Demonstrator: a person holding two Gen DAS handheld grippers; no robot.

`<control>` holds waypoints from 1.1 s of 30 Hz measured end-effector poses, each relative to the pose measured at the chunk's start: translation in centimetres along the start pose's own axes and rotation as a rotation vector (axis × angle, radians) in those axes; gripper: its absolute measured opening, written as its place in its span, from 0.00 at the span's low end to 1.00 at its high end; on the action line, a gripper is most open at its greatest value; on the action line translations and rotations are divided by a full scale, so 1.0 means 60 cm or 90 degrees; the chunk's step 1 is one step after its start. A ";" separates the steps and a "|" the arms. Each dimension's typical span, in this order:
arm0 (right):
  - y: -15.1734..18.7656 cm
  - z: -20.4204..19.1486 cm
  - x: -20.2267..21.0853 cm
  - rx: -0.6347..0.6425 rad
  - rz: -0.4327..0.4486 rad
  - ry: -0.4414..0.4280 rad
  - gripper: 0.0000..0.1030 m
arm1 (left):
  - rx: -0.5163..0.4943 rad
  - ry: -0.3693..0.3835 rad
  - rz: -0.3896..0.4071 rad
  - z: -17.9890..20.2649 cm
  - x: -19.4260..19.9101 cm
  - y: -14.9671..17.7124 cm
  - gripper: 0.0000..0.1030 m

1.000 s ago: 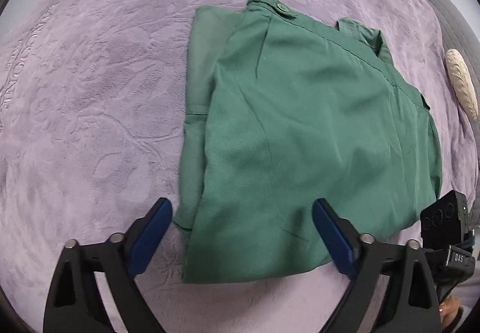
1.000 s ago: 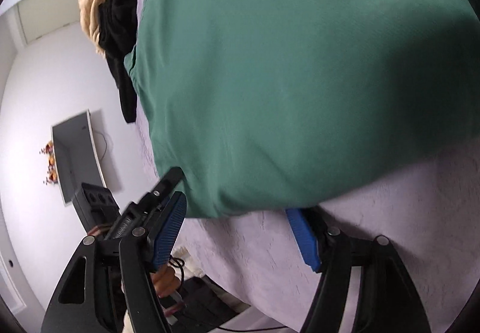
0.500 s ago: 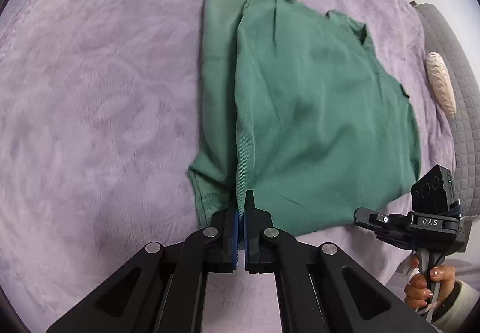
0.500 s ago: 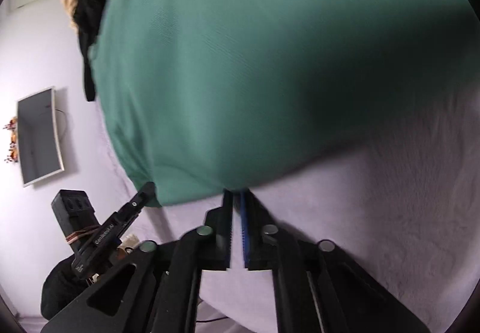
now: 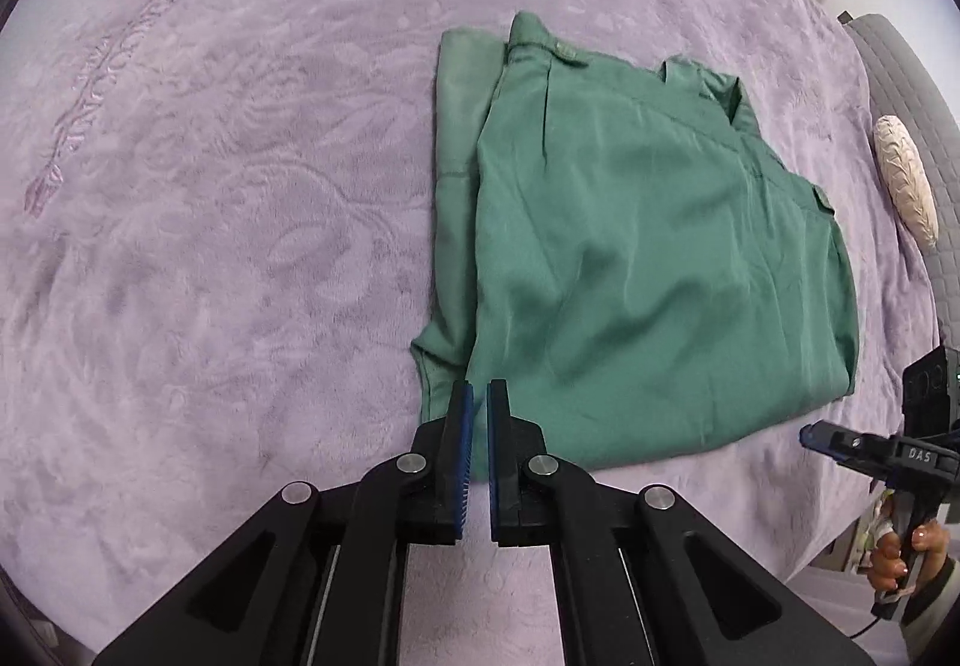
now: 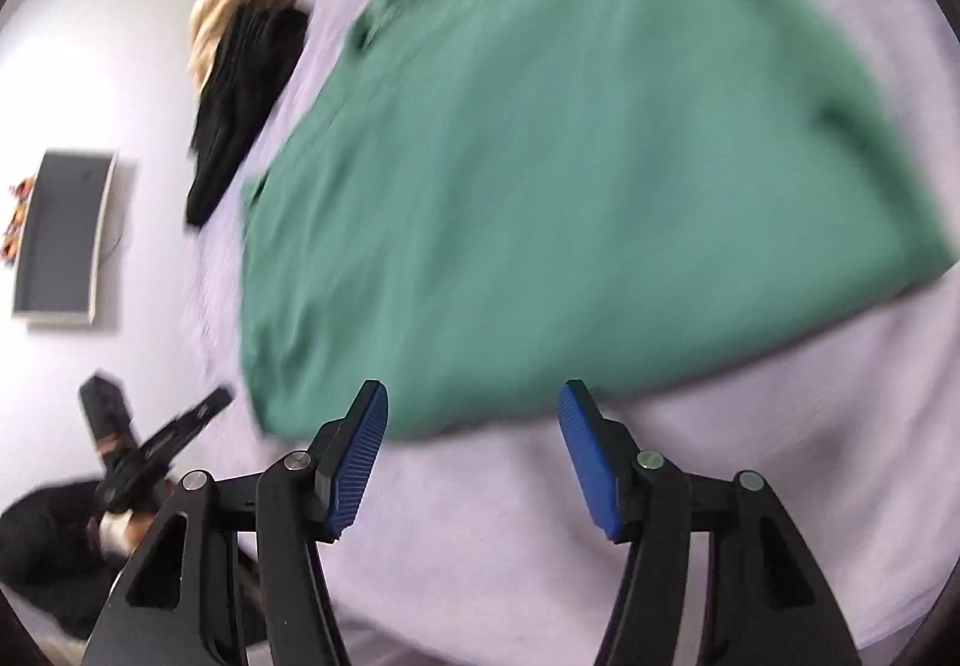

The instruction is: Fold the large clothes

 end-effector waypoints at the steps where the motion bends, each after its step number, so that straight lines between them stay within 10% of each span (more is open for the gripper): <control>1: -0.023 0.023 0.010 -0.013 0.012 0.021 0.53 | -0.003 -0.003 0.009 0.006 0.000 -0.015 0.04; 4: -0.071 0.085 0.034 -0.024 0.044 0.090 0.32 | -0.017 -0.025 0.029 0.024 -0.017 -0.063 0.04; 9: -0.089 0.164 0.085 0.004 0.083 0.170 0.32 | -0.045 -0.087 0.032 0.053 -0.084 -0.106 0.04; 12: -0.075 0.226 0.101 0.000 0.069 0.187 0.63 | -0.031 -0.110 0.005 0.044 -0.125 -0.100 0.04; 15: -0.044 0.271 0.094 -0.022 0.042 0.168 0.63 | -0.012 -0.112 -0.002 0.034 -0.140 -0.094 0.04; 19: -0.042 0.298 0.082 -0.104 0.052 0.133 0.14 | -0.039 -0.136 -0.007 0.042 -0.151 -0.094 0.04; 26: -0.086 0.336 0.112 -0.024 0.083 0.321 0.11 | -0.067 -0.158 -0.011 0.050 -0.161 -0.093 0.04; 29: -0.088 0.365 0.145 -0.138 0.104 0.236 0.11 | -0.063 -0.160 -0.013 0.046 -0.168 -0.092 0.04; 33: -0.114 0.280 0.161 -0.036 0.122 0.162 0.12 | -0.029 -0.135 -0.009 0.047 -0.148 -0.106 0.04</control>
Point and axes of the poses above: each gripper's, at about its wrist camera, not at the fingertips, and x roughly against the way its jaws point, z to its right, y to its underside, the point moved 9 cm from there along -x, roughly the way its jaws point, and after that the axes turned 4 degrees about z, right-handed, at the moved point
